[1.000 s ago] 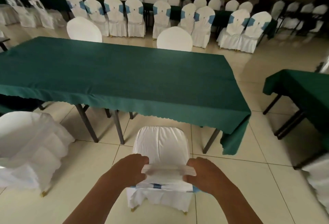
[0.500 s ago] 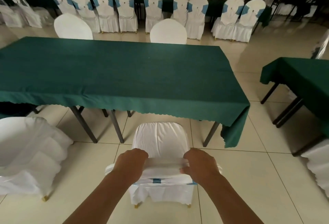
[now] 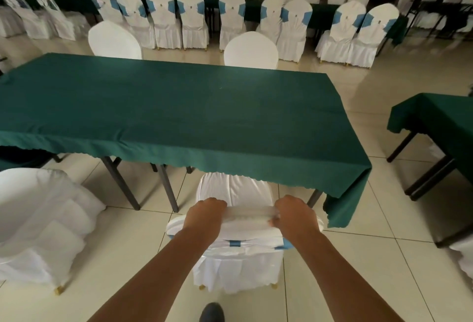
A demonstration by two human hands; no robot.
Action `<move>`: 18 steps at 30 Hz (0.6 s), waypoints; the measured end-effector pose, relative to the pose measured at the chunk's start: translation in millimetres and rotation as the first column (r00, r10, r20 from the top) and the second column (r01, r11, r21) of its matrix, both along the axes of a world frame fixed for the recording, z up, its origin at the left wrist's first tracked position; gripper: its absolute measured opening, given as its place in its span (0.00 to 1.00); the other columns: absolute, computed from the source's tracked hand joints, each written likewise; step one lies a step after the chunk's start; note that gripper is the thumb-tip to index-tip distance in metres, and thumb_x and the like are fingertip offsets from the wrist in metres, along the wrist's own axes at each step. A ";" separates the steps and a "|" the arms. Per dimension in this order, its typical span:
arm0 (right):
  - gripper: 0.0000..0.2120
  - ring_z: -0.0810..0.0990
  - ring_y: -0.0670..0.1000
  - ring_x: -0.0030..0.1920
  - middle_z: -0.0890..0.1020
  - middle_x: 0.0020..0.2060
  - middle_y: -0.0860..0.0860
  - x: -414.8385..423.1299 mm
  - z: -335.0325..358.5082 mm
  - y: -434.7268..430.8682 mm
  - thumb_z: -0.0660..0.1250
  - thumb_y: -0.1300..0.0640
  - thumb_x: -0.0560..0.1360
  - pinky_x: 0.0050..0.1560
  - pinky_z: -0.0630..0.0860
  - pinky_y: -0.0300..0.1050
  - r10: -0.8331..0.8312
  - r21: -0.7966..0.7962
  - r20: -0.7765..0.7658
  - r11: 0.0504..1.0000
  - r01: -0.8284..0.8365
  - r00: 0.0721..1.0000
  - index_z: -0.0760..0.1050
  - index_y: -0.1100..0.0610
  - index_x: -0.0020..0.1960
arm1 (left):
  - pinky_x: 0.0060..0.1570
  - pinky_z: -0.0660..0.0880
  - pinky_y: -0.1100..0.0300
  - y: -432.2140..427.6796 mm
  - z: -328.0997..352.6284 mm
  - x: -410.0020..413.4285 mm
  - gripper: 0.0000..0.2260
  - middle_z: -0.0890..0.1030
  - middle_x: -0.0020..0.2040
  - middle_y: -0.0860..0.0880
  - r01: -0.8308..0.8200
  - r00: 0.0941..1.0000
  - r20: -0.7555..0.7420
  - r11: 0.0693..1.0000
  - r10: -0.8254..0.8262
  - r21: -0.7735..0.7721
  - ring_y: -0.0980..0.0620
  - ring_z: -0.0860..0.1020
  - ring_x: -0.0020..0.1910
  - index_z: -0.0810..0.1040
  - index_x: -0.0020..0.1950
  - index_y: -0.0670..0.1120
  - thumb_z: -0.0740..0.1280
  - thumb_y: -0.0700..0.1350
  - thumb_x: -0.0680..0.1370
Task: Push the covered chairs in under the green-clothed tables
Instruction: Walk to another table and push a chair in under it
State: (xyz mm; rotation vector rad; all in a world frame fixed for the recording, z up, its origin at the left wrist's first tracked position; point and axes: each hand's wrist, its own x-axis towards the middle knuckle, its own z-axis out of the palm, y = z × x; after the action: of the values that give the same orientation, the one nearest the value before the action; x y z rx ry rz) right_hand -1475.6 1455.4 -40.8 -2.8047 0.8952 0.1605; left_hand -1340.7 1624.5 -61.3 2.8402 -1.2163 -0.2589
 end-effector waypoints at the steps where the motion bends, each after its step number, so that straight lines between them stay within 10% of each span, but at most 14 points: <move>1: 0.10 0.79 0.51 0.49 0.80 0.48 0.50 11.7 0.6 -3.9 0.70 0.50 0.75 0.52 0.78 0.47 -0.002 0.001 0.001 1.000 0.002 1.000 0.79 0.54 0.53 | 0.44 0.74 0.57 -5.5 -0.2 12.5 0.09 0.75 0.42 0.51 0.002 1.000 0.005 1.000 -0.002 -0.001 0.49 0.77 0.42 0.77 0.53 0.49 0.65 0.38 0.75; 18: 0.09 0.80 0.54 0.47 0.81 0.47 0.51 189.8 12.2 -79.5 0.69 0.51 0.73 0.45 0.74 0.46 -0.114 0.039 -0.075 0.992 0.117 0.991 0.77 0.54 0.51 | 0.50 0.76 0.54 -98.0 7.3 205.5 0.13 0.80 0.54 0.45 0.084 0.996 -0.028 0.993 -0.082 0.081 0.43 0.80 0.53 0.77 0.56 0.46 0.62 0.33 0.75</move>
State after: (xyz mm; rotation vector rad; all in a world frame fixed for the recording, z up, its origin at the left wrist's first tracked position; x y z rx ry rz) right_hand -1285.9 1375.8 -28.6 -2.7144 1.0542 0.2628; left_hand -1135.2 1526.5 -53.9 2.8491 -1.3512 -0.3538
